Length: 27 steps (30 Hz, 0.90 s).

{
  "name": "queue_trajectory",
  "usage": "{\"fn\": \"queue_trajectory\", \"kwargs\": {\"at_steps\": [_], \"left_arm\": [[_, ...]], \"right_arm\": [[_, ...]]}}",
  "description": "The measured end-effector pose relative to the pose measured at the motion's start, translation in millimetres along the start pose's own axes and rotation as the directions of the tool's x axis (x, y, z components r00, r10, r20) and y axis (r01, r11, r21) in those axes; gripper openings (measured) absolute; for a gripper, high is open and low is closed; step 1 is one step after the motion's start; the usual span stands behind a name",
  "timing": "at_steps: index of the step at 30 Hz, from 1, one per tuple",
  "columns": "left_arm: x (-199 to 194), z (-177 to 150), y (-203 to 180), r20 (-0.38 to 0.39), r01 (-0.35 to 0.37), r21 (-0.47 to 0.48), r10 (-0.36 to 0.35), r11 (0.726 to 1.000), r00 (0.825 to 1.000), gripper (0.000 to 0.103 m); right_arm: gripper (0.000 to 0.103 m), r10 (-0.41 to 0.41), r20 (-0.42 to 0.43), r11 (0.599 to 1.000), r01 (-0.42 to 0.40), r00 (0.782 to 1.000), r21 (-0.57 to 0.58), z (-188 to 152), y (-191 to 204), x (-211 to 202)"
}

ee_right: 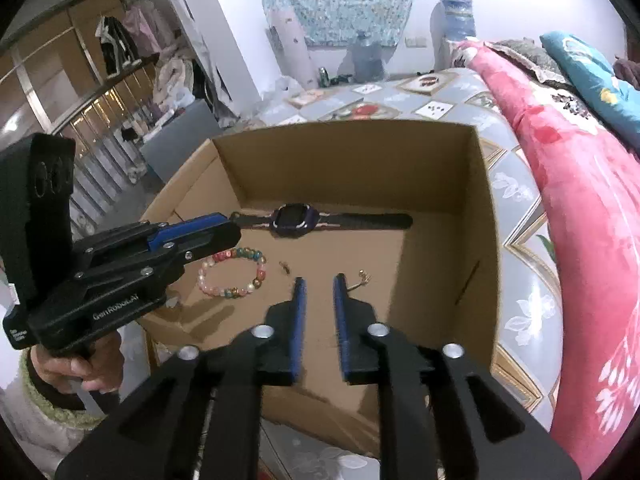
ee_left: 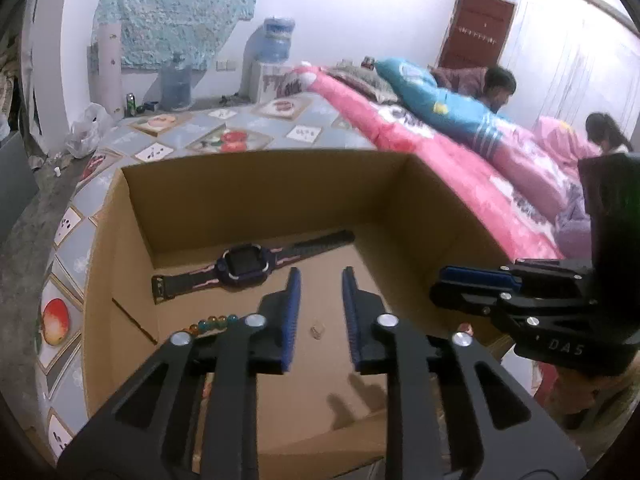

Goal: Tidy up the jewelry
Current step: 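Carry both small gold pieces into the box and open both grippers, then move both grippers back toward the pink bead bracelet on the table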

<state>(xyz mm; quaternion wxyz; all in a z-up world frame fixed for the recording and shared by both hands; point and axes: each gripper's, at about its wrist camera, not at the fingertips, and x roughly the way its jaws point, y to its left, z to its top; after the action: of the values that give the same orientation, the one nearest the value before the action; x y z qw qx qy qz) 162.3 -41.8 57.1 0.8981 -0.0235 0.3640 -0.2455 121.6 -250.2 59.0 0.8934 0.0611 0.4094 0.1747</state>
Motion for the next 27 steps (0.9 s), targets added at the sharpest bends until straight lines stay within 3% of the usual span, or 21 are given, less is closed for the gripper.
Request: {"fn": "queue_trajectory", "kwargs": {"at_steps": [7, 14, 16, 20, 24, 27], "left_arm": [[-26, -2, 4, 0.072, -0.023, -0.007, 0.023, 1.000, 0.997, 0.028], [-69, -24, 1, 0.139, -0.043, 0.011, 0.041, 0.999, 0.989, 0.035], [-80, -35, -1, 0.149, -0.049, 0.036, 0.044, 0.998, 0.988, 0.038], [-96, -64, -13, 0.142, -0.068, 0.113, 0.052, 0.991, 0.988, 0.042], [-94, -93, -24, 0.077, -0.033, 0.136, 0.022, 0.990, 0.997, 0.042], [-81, -110, -24, 0.020, -0.011, 0.093, 0.009, 0.996, 1.000, 0.042]], "right_arm": [[0.022, 0.028, 0.074, 1.000, -0.027, 0.997, -0.015, -2, 1, -24], [0.023, 0.139, 0.144, 0.986, -0.124, 0.980, -0.109, -32, 13, -65], [0.028, 0.167, 0.135, 0.979, -0.148, 0.977, -0.140, -46, 19, -74], [0.029, 0.190, 0.053, 0.973, -0.181, 0.980, -0.145, -78, 27, -68], [0.029, 0.136, -0.029, 0.987, -0.138, 0.990, -0.082, -100, 25, -35], [0.029, 0.098, -0.051, 0.994, -0.100, 0.994, -0.049, -108, 24, -9]]}}
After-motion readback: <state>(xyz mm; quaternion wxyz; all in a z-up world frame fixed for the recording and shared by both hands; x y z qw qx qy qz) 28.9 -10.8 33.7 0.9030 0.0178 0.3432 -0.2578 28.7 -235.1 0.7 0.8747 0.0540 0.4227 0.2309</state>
